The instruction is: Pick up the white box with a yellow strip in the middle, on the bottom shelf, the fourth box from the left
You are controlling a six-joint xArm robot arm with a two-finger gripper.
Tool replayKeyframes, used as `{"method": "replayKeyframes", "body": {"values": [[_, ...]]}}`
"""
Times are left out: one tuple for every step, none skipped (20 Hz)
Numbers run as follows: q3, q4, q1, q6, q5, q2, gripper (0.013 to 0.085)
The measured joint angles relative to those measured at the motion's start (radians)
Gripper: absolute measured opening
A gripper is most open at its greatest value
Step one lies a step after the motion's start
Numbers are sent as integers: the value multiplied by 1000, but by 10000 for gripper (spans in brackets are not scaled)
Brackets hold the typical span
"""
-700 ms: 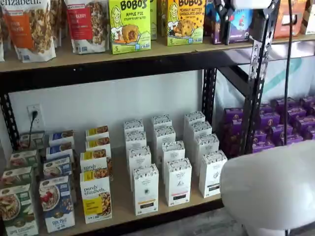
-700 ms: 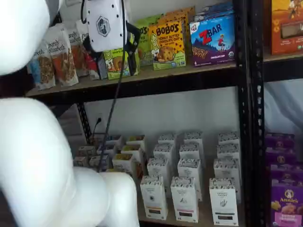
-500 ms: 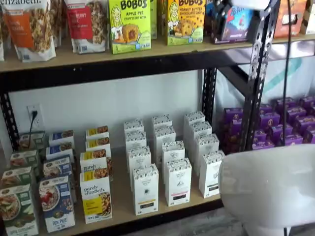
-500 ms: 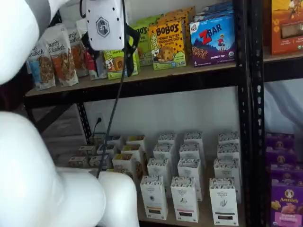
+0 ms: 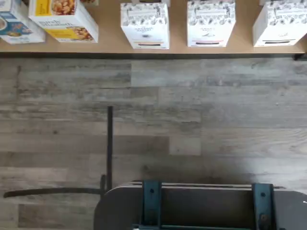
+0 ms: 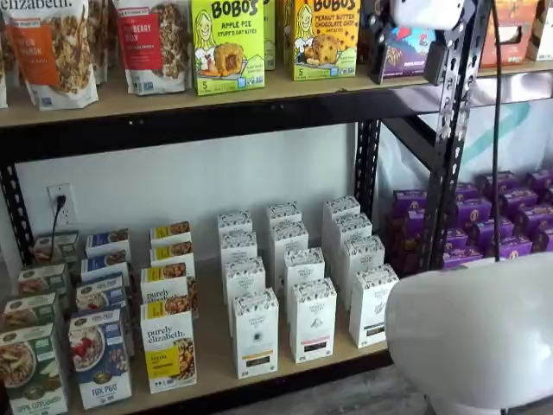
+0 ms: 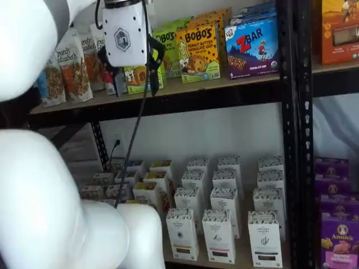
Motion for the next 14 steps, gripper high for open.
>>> {"method": "replayKeyframes", "body": {"values": [[7,-6,10,8,-7,1,850],[16,-11,19,15,-16,1,850],[27,-18,30,23,-29,1,850],[41,-29,44,33,-45,0,850],[51,-36,53,40,-54,1,850],[61,-43,62,46,-62,3,850],[70,-47,67,51,-68,5,850],[82,-48,71,54,-76,7,850],[95,-50,75,57,-85,8,850],[110,-52,79,60,-99,6,850],[126,-55,84,63,-116,2,850],[145,-60,90,68,-137,-4,850],[167,-64,96,72,-161,-11,850],[184,-65,99,74,-180,-15,850]]}}
